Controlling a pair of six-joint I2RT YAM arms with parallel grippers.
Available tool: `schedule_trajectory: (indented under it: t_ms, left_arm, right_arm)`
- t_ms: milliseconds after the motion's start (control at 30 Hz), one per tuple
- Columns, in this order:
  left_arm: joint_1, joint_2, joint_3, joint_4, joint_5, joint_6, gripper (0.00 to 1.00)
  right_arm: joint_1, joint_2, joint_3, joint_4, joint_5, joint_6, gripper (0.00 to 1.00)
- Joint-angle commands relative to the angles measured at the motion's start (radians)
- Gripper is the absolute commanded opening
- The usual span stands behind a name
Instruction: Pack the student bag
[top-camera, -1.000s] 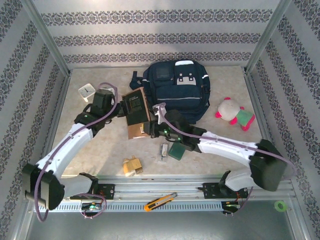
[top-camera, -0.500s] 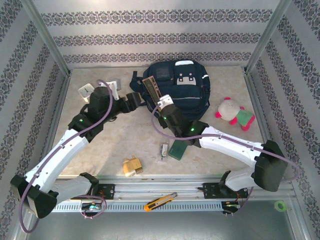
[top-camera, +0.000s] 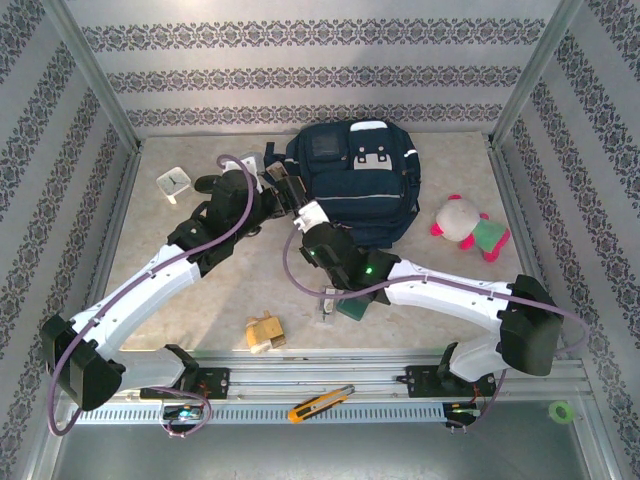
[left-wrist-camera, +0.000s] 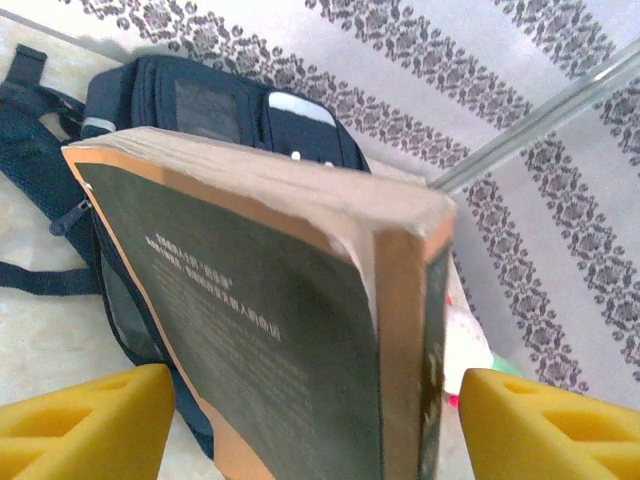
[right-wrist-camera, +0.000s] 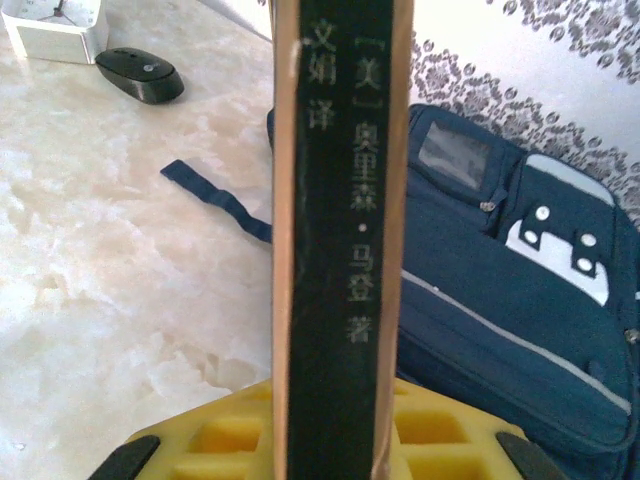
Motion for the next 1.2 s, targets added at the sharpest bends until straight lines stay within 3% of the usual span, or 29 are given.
schedule_trajectory:
  t_ms: [0, 67, 233, 300, 367, 467, 567, 700, 767, 867, 1000, 1167]
  left_arm:
    - [-0.011, 0.017, 0.021, 0.072, -0.03, -0.056, 0.7]
    - [-0.013, 0.024, 0.02, 0.09, -0.022, -0.073, 0.65]
    - [-0.014, 0.018, 0.0, 0.104, -0.05, -0.06, 0.33]
    - [-0.012, 0.001, -0.015, 0.113, -0.064, 0.004, 0.11]
    - [-0.001, -0.031, -0.054, 0.153, -0.057, 0.1, 0.0]
    - [0.033, -0.109, -0.159, 0.293, 0.013, 0.307, 0.0]
    - [0.085, -0.158, -0.205, 0.325, 0.142, 0.534, 0.0]
    - [0.142, -0.17, -0.161, 0.178, 0.507, 0.835, 0.0]
    - [0.145, -0.174, -0.146, 0.117, 0.602, 0.942, 0.0]
    - [0.151, -0.181, -0.145, 0.103, 0.74, 1.025, 0.0]
    - [0.154, -0.177, -0.144, 0.138, 0.927, 1.07, 0.0]
    - [0.154, -0.171, -0.135, 0.177, 1.012, 1.072, 0.0]
  right_arm:
    - [0.036, 0.005, 0.006, 0.111, 0.11, -0.067, 0.0]
    - [0.048, 0.021, 0.015, 0.116, 0.141, -0.093, 0.0]
    - [0.062, 0.035, 0.023, 0.118, 0.166, -0.116, 0.03]
    - [0.063, 0.02, 0.011, 0.115, 0.161, -0.117, 0.19]
    - [0.062, -0.016, -0.015, 0.111, 0.164, -0.095, 0.47]
    - [0.048, -0.103, -0.081, 0.155, 0.108, -0.067, 0.73]
    - [-0.022, -0.23, -0.148, 0.148, -0.227, -0.06, 0.77]
    - [-0.155, -0.374, -0.231, 0.154, -0.584, 0.013, 0.81]
    - [-0.224, -0.423, -0.25, 0.147, -0.719, 0.044, 0.82]
    - [-0.337, -0.48, -0.274, 0.144, -0.88, 0.097, 0.87]
    - [-0.456, -0.5, -0.285, 0.162, -0.945, 0.137, 0.91]
    - [-0.521, -0.487, -0.291, 0.217, -1.174, 0.112, 0.98]
